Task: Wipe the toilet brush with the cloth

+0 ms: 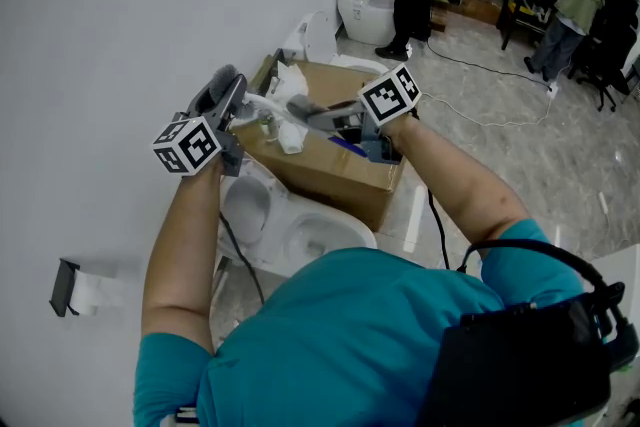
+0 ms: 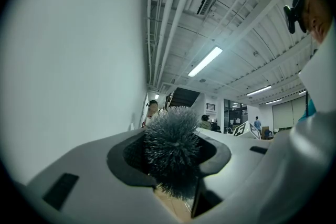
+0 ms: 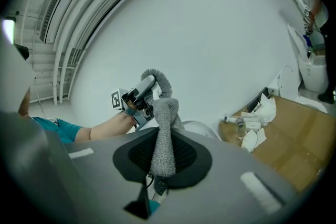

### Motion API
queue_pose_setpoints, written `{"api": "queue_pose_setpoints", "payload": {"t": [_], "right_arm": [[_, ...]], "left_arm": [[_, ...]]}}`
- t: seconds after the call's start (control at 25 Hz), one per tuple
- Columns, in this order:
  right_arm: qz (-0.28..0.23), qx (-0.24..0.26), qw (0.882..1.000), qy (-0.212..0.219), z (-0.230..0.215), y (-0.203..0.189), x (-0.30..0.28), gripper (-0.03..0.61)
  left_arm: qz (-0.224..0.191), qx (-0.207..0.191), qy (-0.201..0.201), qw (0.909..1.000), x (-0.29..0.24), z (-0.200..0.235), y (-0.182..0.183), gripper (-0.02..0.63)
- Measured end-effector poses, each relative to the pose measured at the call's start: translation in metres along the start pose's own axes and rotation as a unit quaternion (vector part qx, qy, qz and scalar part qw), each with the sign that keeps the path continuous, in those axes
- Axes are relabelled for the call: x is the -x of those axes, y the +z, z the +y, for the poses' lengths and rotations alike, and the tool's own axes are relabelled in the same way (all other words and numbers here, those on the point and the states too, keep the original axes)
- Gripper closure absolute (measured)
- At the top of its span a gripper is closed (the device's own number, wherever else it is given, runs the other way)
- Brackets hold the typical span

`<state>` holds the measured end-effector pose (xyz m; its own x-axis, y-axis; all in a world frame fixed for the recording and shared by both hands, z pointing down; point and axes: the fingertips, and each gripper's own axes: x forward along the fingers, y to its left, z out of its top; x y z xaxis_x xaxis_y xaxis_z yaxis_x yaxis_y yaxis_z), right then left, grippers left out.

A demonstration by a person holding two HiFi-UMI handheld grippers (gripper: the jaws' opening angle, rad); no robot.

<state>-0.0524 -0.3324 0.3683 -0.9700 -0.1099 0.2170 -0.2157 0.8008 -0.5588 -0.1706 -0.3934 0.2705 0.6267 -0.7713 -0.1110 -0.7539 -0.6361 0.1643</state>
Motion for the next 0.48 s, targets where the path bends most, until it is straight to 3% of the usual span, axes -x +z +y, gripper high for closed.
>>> {"api": "queue_pose_setpoints", "payload": {"t": [0.48], "right_arm": [[0.005, -0.007, 1.0, -0.004, -0.0058, -0.0074, 0.0069, 0.56]], "left_arm": [[-0.008, 0.005, 0.013, 0.9999, 0.0022, 0.0096, 0.0057, 0.426]]}}
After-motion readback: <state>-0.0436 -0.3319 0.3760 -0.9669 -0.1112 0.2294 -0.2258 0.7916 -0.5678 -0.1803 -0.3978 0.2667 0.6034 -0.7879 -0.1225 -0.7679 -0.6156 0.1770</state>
